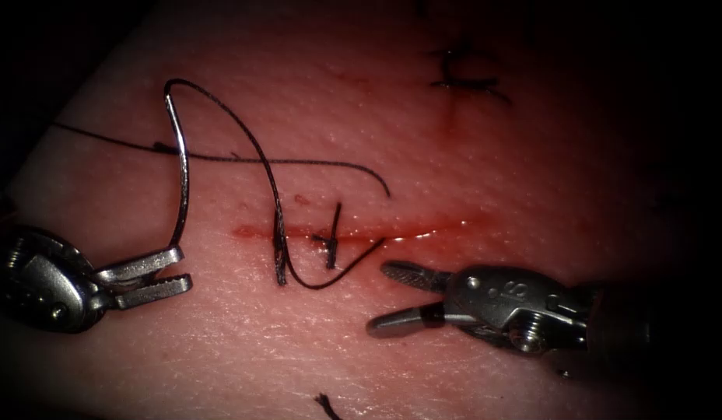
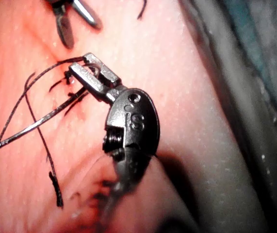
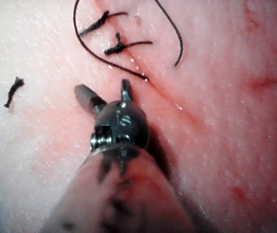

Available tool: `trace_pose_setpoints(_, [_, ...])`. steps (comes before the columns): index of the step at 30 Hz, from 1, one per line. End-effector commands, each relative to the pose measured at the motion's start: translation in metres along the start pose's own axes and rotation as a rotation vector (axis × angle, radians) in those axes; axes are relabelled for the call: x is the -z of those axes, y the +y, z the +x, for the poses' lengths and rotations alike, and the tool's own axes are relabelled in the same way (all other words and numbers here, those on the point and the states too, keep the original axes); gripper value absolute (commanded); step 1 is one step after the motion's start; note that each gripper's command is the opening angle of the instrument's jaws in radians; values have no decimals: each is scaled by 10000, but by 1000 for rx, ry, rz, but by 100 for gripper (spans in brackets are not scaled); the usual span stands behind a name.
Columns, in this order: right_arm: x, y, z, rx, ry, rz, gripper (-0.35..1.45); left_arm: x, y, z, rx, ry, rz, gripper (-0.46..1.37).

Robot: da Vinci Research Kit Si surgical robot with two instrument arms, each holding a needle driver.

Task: Wound Closure
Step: Pass the needle from the left tool to the right

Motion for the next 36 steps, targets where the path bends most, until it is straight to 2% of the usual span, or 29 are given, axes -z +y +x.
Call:
trace_pose_setpoints(1, [2,-1,1,1,0,2,65,0,0,1,0,0,-8,-35])
trace_pose_setpoints(9, [10,-3,7,-6,-4,8,67,-5,2,2,-6,4,-11,-35])
trace_pose_setpoints(16, [37,-5,23,-22,-1,3,70,-20,11,2,-17,-1,-13,-35])
trace_pose_setpoints(20, [63,-13,42,-42,15,26,70,-28,16,2,-27,-5,-19,-35])
trace_pose_setpoints(25, [88,-28,66,-99,10,20,59,-39,23,1,-59,-2,-23,-35])
trace_pose_setpoints(29, [102,-38,91,-157,52,32,57,-51,33,0,-100,3,-28,-35])
trace_pose_setpoints(34, [109,-39,111,-222,83,19,57,-65,48,-2,-143,11,-40,-35])
trace_pose_setpoints(36, [109,-39,114,-230,82,18,57,-68,52,-2,-150,14,-42,-35])
